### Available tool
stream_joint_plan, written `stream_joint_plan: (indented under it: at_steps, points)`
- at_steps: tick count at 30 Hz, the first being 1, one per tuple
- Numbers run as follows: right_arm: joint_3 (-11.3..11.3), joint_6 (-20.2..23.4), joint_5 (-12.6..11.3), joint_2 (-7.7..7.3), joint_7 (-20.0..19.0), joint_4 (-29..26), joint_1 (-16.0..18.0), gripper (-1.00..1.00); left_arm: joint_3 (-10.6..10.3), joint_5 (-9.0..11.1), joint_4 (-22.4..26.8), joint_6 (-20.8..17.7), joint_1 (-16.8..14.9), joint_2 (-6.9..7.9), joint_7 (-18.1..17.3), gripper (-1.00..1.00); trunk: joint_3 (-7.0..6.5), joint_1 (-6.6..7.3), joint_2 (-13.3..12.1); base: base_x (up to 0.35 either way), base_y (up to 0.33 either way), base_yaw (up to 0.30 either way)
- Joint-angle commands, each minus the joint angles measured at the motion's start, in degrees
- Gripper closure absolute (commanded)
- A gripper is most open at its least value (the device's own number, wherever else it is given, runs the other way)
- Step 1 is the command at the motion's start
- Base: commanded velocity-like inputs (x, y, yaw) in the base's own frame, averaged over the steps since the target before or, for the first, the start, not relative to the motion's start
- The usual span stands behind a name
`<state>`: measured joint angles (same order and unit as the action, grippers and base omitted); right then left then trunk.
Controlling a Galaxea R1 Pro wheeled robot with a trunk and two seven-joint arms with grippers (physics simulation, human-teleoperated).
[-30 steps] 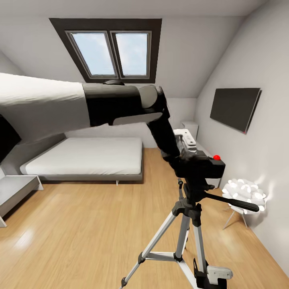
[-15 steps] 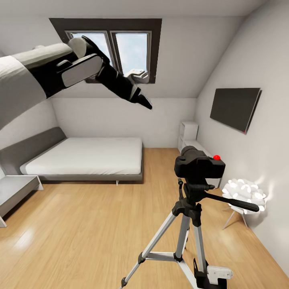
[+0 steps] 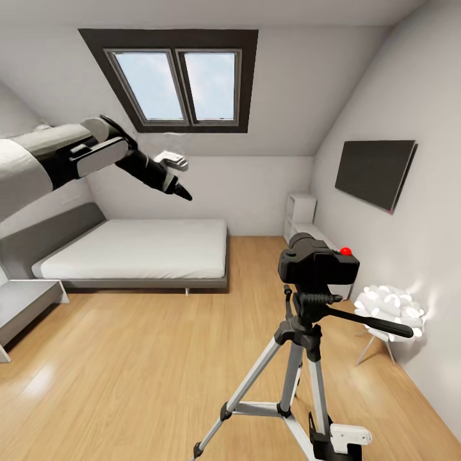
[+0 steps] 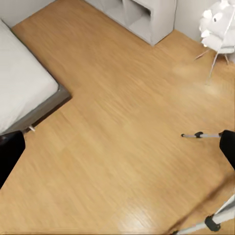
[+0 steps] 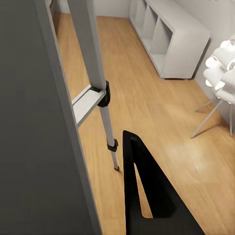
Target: Attach the digital camera to the camera tripod in the bedroom.
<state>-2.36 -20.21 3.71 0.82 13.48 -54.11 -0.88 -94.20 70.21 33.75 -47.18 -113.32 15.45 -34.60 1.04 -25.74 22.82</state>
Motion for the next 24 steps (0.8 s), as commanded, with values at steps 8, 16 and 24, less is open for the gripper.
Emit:
stream_joint_plan:
  at_steps: [8, 16, 24]
  points:
    - [-0.19, -0.01, 0.42, -0.03, 0.49, 0.93, 0.0, 1.0, -1.43, 0.55, -1.82, 6.24, 10.2, 0.26, 8.37, -1.0, 0.11, -0.04, 0.1, 0.0, 0.0, 0.0]
    - [-0.14, -0.01, 0.42, -0.03, 0.49, 1.17, 0.0, 1.0, -1.58, 1.59, -5.14, 15.33, 21.8, 0.13, 16.09, -1.0, 0.11, -0.04, 0.1, 0.0, 0.0, 0.0]
    - [-0.09, -0.01, 0.42, -0.05, 0.49, 1.33, 0.0, 1.0, -4.01, 8.45, -6.1, 26.26, 33.37, 0.25, 27.01, -1.0, 0.11, -0.04, 0.1, 0.0, 0.0, 0.0]
